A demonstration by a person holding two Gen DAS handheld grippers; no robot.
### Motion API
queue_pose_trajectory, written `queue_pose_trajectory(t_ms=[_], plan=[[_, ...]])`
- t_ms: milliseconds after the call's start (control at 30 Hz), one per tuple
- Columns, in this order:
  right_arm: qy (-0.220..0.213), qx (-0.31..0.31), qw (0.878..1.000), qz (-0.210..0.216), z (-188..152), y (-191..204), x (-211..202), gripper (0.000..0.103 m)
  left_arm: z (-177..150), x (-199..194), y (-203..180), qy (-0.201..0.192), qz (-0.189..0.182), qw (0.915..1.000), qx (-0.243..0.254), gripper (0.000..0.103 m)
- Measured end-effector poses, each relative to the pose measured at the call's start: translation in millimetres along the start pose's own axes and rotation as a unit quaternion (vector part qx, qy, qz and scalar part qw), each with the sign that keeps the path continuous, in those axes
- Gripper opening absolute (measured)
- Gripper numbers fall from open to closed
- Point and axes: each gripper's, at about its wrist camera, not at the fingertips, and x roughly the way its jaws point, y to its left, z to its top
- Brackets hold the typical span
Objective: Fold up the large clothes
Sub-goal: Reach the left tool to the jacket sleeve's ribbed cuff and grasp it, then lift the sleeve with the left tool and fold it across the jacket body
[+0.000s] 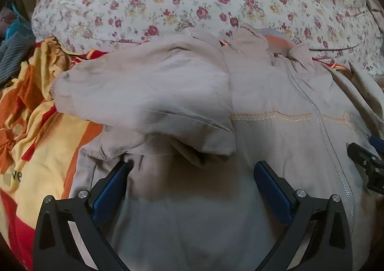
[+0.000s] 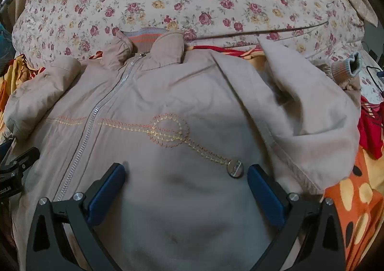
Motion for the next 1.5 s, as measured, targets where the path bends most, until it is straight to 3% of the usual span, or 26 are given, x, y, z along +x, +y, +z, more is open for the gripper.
queue_pose_trajectory(t_ms=[67,100,200,333,433,533,667,733,767,800,833,967,1033,1067,1133,1233,1300,1400,1500], plan=[[0.000,0.000,1.000,0.000,2,-1,1,0.103,4,-1,6,0.012,-0.018,0.9998,0.000,0.093],[-0.001,-0.001,1.000,0.000,3,-1,1,0.103,8,-4,14,0.016,-0.021,0.9996,-0.005,0.088],[-0.001,-0.002,1.000,-0.001,3,0,1,0.103,21,-28,47,0.002,-0.033,0.9984,-0.045,0.085],[-0.001,-0.004,1.000,-0.005,3,1,1,0.103,49,-71,88,-0.077,-0.016,0.9935,-0.083,0.085],[-0.002,-0.004,1.000,-0.005,3,1,1,0.103,69,-85,121,-0.118,-0.017,0.9841,-0.131,0.085],[-0.002,-0.004,1.000,-0.005,3,1,1,0.103,82,-79,156,-0.141,-0.020,0.9736,-0.178,0.085],[-0.002,-0.004,1.000,-0.005,3,1,1,0.103,75,-44,195,-0.131,-0.029,0.9619,-0.239,0.084],[-0.002,-0.005,1.000,-0.005,3,1,1,0.103,63,-19,212,-0.096,-0.037,0.9574,-0.270,0.070],[-0.002,-0.005,1.000,-0.006,3,1,1,0.103,60,-1,224,-0.055,-0.058,0.9499,-0.302,0.066],[-0.002,-0.006,1.000,-0.006,3,1,1,0.103,61,8,230,-0.038,-0.078,0.9445,-0.317,0.058],[-0.002,-0.006,1.000,-0.007,3,1,1,0.103,60,13,236,-0.032,-0.089,0.9404,-0.327,0.057],[-0.002,-0.006,1.000,-0.007,4,1,1,0.103,57,18,267,-0.051,-0.119,0.9196,-0.371,0.058],[-0.003,-0.007,1.000,-0.007,4,1,1,0.103,50,22,285,-0.063,-0.155,0.8977,-0.408,0.060],[-0.003,-0.007,1.000,-0.007,4,1,1,0.103,43,27,292,-0.065,-0.176,0.8809,-0.434,0.060],[-0.003,-0.007,1.000,-0.007,4,1,1,0.103,39,35,294,-0.059,-0.207,0.8656,-0.452,0.061],[-0.003,-0.008,1.000,-0.008,5,0,2,0.103,44,43,289,-0.058,-0.240,0.8626,-0.442,0.061],[-0.003,-0.008,1.000,-0.008,5,0,2,0.103,53,50,279,-0.054,-0.254,0.8704,-0.418,0.061],[-0.004,-0.008,1.000,-0.008,5,0,2,0.103,59,60,272,-0.043,-0.235,0.8860,-0.397,0.061],[-0.004,-0.009,1.000,-0.008,5,0,2,0.103,56,69,276,-0.030,-0.202,0.8922,-0.403,0.061]])
